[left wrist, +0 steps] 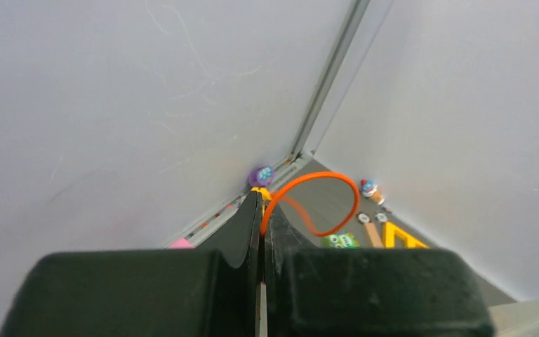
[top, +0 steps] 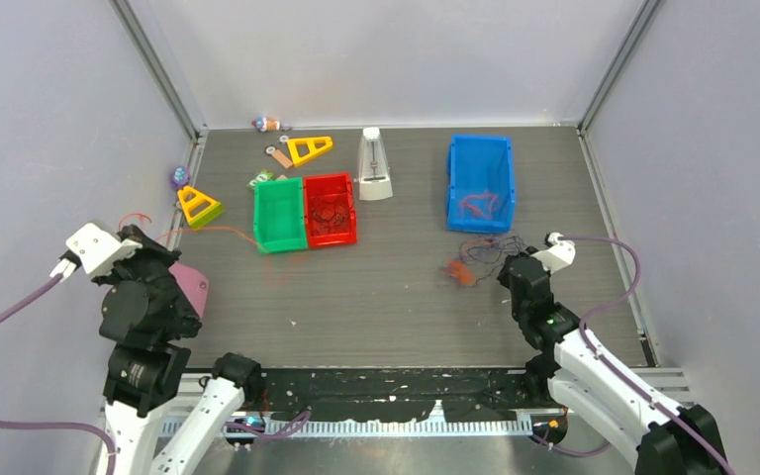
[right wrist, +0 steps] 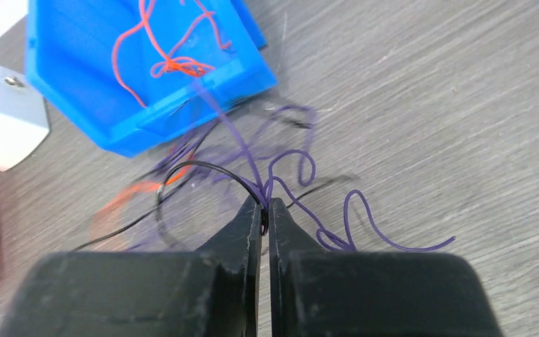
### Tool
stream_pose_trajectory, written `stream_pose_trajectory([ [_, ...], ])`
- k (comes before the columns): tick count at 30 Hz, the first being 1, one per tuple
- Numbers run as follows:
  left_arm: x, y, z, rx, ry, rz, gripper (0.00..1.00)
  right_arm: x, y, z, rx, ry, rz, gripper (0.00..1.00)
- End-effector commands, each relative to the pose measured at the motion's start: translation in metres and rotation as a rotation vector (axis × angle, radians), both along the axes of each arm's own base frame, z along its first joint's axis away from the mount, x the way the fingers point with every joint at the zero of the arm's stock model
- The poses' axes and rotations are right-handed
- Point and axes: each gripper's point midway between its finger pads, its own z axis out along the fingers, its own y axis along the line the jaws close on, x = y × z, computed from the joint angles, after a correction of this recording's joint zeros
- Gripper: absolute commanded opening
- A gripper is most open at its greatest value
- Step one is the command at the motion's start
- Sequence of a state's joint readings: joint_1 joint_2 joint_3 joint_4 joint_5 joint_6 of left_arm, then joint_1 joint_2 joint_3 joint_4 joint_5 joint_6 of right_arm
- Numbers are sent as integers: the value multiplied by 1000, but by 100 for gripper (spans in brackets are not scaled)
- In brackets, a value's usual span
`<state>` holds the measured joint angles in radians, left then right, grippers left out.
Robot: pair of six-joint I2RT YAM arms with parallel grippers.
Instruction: Untangle the cables
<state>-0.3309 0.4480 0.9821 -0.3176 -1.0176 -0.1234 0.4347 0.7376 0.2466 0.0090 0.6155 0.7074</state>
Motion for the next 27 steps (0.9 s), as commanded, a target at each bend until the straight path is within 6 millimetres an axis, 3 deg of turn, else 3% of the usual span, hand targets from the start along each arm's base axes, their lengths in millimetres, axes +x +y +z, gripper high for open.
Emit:
stream_pose_trajectory([
  [1,12,-16,14,9,-64,-108,0,3,9,22,-26,-63,100,5],
  [4,31,-33,6,12,-9,-191,0,4,21,35,-37,-99,186,5],
  [8,53,-93,13,64,-14,-533,0,0,63,59,-38,-184,459,5],
  [12,56,-130,23,57,-33,-735,0,-29,129,94,61,-315,860,5],
  [17,55,-160,32,57,-18,-896,0,-56,164,115,84,-351,1080,7],
  [19,54,-176,38,50,-20,-978,0,-61,174,120,73,-340,1145,38],
  [20,54,-185,40,44,-20,-1027,0,-61,176,120,59,-331,1151,68],
  [21,53,-195,41,33,-16,-1080,0,-58,178,122,50,-313,1148,83],
  [23,51,-213,45,3,-17,-1176,0,-54,180,129,31,-319,1156,92],
  [27,51,-242,47,-49,-13,-1330,0,-52,193,156,27,-392,1218,94],
])
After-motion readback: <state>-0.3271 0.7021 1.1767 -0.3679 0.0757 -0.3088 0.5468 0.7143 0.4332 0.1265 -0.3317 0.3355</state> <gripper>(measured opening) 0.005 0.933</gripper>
